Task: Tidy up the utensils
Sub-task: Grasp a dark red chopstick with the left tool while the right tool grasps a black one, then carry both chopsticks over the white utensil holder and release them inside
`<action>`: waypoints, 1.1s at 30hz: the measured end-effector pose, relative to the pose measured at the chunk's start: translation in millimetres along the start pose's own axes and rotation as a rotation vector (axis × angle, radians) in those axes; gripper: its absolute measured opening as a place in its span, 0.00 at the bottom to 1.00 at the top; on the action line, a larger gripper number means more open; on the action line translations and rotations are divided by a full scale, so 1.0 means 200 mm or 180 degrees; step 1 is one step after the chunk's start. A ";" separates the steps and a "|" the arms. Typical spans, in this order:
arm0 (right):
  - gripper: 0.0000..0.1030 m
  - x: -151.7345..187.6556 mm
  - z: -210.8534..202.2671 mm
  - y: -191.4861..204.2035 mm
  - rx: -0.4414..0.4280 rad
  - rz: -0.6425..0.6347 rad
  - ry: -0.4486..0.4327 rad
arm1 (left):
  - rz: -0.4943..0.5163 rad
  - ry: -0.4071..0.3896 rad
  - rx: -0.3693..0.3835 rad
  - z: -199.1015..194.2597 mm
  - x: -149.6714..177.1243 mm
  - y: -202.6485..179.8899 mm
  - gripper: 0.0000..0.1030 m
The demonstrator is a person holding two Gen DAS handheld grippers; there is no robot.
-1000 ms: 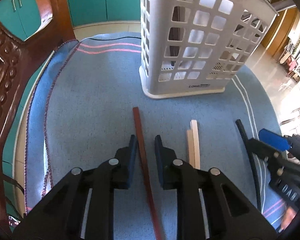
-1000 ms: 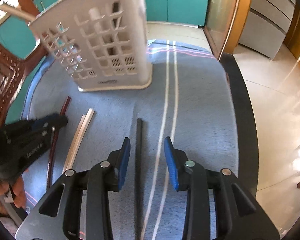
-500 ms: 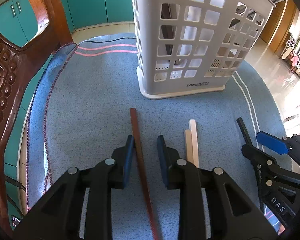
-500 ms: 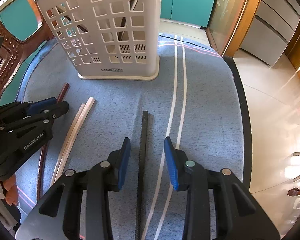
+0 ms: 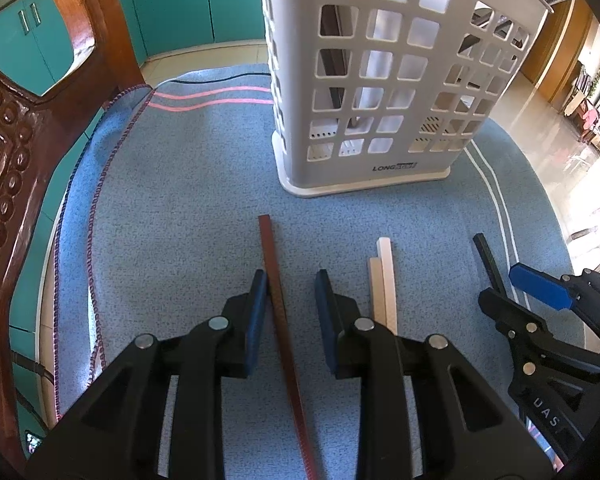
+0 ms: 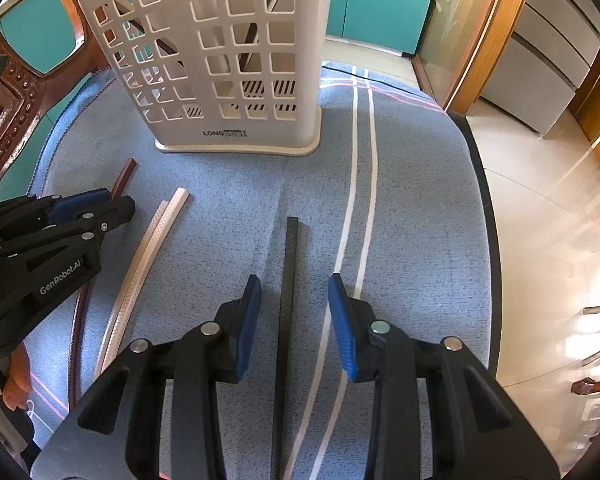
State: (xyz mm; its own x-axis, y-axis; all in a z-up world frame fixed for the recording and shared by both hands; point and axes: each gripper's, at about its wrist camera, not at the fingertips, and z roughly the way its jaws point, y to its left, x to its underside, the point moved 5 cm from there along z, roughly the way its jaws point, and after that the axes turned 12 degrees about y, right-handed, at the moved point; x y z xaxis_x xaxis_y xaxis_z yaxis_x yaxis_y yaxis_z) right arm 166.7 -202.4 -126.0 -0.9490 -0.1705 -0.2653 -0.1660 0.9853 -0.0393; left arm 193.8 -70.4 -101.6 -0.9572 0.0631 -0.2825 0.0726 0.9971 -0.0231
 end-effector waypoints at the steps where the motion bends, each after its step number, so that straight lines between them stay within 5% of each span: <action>1: 0.34 0.00 0.00 0.00 0.0002 0.0000 -0.0001 | 0.0001 -0.0003 -0.0001 0.00 0.00 0.00 0.26; 6: 0.34 0.00 0.01 0.00 -0.0031 -0.0008 -0.0018 | -0.0016 -0.0008 0.0001 0.00 0.00 0.01 0.25; 8: 0.32 -0.01 0.01 0.00 -0.0110 -0.0001 -0.0032 | -0.0016 -0.0013 -0.0021 0.00 0.00 0.01 0.14; 10: 0.09 -0.01 0.01 0.00 -0.0230 0.0018 -0.0028 | -0.0041 -0.0010 0.0008 0.00 0.00 0.02 0.08; 15: 0.06 -0.03 -0.06 -0.01 -0.0395 0.0048 -0.0177 | -0.0139 -0.0115 0.0116 -0.05 0.01 0.06 0.07; 26: 0.06 0.04 -0.77 -0.16 -0.0941 0.0024 -0.1251 | -0.0065 -0.1397 0.0515 -0.97 0.13 0.13 0.07; 33: 0.06 -0.03 -1.07 -0.18 -0.1044 -0.0011 -0.1635 | -0.0181 -0.2250 0.0799 -1.49 0.02 0.22 0.07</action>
State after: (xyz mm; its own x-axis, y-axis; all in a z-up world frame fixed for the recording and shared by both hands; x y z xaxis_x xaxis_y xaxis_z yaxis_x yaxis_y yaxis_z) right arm 120.5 -237.6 83.4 -0.7112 -0.0682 -0.6997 -0.3203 0.9174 0.2361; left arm 109.8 -14.1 181.4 -0.5595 -0.1151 -0.8208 0.1711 0.9529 -0.2502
